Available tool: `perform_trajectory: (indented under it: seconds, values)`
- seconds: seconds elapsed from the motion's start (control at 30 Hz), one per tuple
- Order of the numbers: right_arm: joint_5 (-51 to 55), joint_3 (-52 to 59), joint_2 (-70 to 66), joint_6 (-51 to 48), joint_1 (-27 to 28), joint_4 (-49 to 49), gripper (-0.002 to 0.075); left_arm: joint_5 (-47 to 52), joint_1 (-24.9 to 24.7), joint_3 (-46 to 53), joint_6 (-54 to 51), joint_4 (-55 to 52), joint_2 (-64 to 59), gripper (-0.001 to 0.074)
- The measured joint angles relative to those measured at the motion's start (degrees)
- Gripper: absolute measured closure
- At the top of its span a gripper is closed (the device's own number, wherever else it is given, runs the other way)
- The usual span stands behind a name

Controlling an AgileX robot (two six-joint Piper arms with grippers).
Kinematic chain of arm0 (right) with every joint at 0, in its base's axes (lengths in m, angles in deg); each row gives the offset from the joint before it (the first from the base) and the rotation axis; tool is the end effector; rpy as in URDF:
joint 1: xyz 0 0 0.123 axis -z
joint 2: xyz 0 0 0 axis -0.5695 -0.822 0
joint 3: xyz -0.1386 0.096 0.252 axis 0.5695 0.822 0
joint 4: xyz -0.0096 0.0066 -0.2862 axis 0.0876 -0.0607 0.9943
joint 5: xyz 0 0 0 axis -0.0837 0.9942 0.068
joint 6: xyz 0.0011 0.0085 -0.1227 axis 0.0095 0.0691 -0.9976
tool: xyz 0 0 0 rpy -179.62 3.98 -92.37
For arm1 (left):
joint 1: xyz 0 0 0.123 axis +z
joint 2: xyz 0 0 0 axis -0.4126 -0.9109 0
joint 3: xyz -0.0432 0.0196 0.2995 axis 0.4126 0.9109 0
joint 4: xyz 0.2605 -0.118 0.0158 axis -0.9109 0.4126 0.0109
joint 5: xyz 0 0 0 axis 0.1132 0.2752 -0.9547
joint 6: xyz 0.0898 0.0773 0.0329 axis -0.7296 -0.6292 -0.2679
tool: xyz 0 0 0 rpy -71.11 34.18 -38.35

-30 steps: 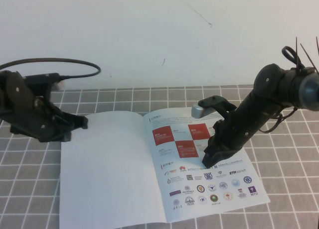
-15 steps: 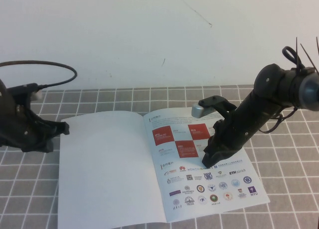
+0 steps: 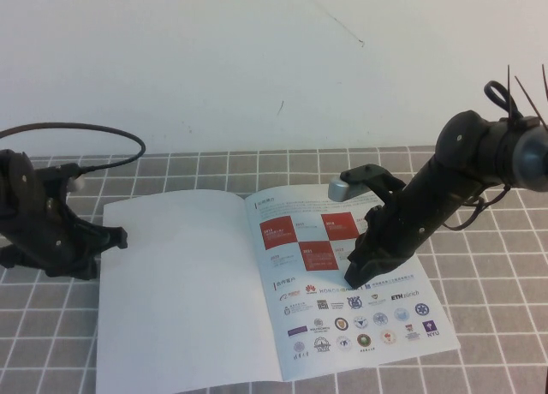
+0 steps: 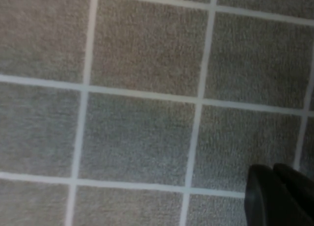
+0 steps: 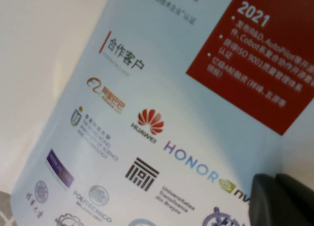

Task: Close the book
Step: 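Close the open booklet and leave it lying on the table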

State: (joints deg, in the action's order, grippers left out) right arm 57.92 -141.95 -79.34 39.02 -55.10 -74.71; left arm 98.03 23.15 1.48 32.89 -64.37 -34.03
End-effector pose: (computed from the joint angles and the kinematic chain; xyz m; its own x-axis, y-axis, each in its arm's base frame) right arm 0.4341 0.2209 0.0853 -0.7296 -0.6059 -0.3171 -0.6837 0.6354 0.3590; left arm 0.4166 -0.0182 0.1311 -0.9145 -0.1887 -0.3579 -0.1438 0.9784 -0.1484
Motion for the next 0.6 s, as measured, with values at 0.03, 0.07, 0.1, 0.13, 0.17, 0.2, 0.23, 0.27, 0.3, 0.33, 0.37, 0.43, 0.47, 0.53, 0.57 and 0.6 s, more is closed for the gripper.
perform_trajectory:
  seconds: [0.03, 0.07, 0.1, 0.13, 0.17, 0.2, 0.23, 0.27, 0.3, 0.33, 0.37, 0.43, 0.47, 0.53, 0.57, 0.6]
  values:
    - [0.0, 0.0, -0.1, 0.0, 0.0, 0.0, 0.0729, -0.2, 0.0, 0.0, -0.3, 0.8, -0.6, 0.0739]
    - [0.0, 0.0, -0.1, 0.0, 0.0, -0.1, 0.0729, -0.3, 0.0, 0.0, -1.1, 1.9, -1.0, 0.0739]
    - [0.0, 0.0, -0.1, 0.0, 0.0, -0.2, 0.0729, -0.3, 0.0, 0.0, -2.3, 3.5, -1.2, 0.0739]
    - [0.0, 0.0, -0.1, 0.0, 0.0, -0.2, 0.0729, 0.0, 0.0, 0.0, -3.8, 5.2, -1.6, 0.0739]
    - [0.0, 0.0, -0.1, 0.0, 0.0, -0.3, 0.0729, 0.0, 0.0, 0.0, -5.7, 6.8, -1.6, 0.0739]
    - [-0.1, 0.0, -0.1, 0.0, 0.0, -0.3, 0.0729, 0.0, 0.0, 0.0, -7.6, 8.9, -1.6, 0.0739]
    - [-0.1, 0.0, -0.1, 0.0, 0.0, -0.3, 0.0729, 0.0, 0.0, 0.0, -9.4, 10.9, -1.6, 0.0739]
    - [-0.1, 0.0, -0.1, 0.0, 0.0, -0.3, 0.0729, 0.0, -0.1, 0.0, -10.7, 12.5, -1.4, 0.0739]
    - [-0.1, 0.0, -0.1, 0.0, 0.0, -0.5, 0.0729, 0.2, -0.3, 0.0, -12.4, 14.6, -1.0, 0.0739]
    - [-0.1, 0.0, -0.1, 0.0, 0.0, -0.5, 0.0729, 0.6, -0.3, 0.0, -14.2, 16.9, -0.6, 0.0739]
    - [-0.1, 0.0, -0.1, 0.0, 0.0, -0.5, 0.0729, 0.9, -0.3, 0.0, -16.5, 19.5, -0.1, 0.0739]
    - [-0.2, 0.0, -0.1, 0.0, 0.0, -0.6, 0.0729, 1.7, -0.3, 0.0, -21.1, 25.9, 1.2, 0.0739]
    - [-0.2, 0.0, -0.1, 0.0, 0.0, -0.7, 0.0729, 2.0, -0.3, 0.0, -24.0, 29.0, 1.8, 0.0739]
    - [-0.3, 0.0, -0.1, 0.0, 0.0, -1.0, 0.0729, 4.0, -0.3, 0.0, -31.0, 38.4, 3.4, 0.0739]
    - [-0.3, -0.1, -0.1, 0.0, 0.0, -1.0, 0.0729, 5.1, -0.4, 0.0, -34.3, 42.7, 3.9, 0.0739]
    - [-0.3, -0.2, -0.1, 0.0, 0.0, -1.1, 0.0729, 6.6, -0.4, 0.0, -38.5, 48.2, 4.5, 0.0739]
